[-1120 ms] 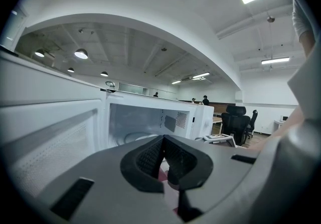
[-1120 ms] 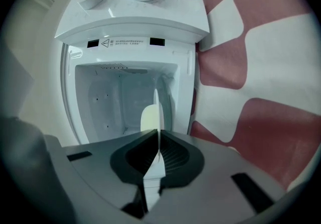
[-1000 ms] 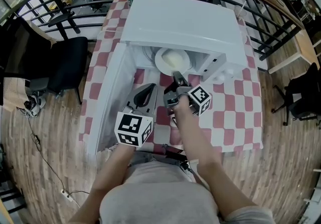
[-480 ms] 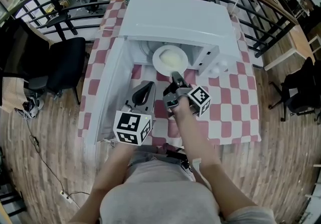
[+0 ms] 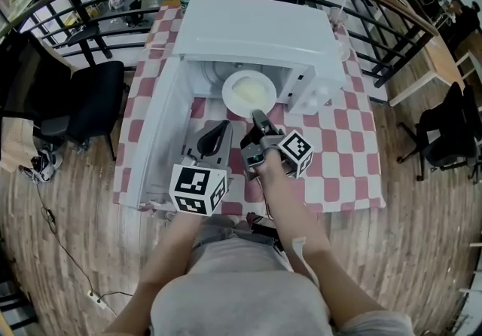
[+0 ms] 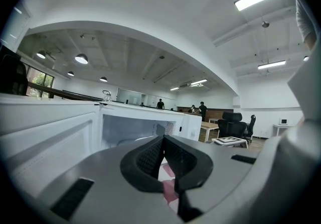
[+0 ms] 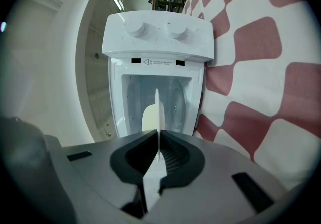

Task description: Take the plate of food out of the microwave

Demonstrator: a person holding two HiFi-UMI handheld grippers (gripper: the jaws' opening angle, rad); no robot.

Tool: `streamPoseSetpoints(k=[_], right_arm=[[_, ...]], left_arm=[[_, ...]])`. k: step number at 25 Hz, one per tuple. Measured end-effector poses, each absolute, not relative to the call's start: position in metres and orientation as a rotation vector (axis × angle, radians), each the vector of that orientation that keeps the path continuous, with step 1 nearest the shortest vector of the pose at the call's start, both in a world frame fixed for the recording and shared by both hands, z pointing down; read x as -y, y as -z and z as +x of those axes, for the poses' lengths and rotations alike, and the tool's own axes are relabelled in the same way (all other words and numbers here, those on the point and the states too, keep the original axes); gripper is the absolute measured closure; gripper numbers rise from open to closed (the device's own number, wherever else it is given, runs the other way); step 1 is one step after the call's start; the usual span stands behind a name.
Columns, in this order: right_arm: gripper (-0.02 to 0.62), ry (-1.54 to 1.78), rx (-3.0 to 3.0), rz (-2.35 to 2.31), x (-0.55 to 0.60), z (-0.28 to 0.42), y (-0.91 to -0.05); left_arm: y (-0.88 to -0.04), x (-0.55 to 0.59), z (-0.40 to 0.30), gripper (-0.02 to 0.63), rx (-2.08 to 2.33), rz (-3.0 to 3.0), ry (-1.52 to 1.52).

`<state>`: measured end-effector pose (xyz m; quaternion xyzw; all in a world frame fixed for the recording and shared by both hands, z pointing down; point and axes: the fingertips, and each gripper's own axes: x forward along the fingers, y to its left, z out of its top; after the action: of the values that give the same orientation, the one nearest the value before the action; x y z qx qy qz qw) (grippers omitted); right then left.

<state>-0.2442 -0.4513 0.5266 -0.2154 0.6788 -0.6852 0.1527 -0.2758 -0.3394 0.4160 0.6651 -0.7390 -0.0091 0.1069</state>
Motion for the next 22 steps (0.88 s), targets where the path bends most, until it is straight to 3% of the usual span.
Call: streamPoseSetpoints(k=[22], right_arm=[[0.56, 1.946, -1.964, -0.454, 0.424, -0.213, -0.474]], left_arm=[[-0.4, 0.335, -0.256, 0.603, 2.206, 1.937, 0.061]])
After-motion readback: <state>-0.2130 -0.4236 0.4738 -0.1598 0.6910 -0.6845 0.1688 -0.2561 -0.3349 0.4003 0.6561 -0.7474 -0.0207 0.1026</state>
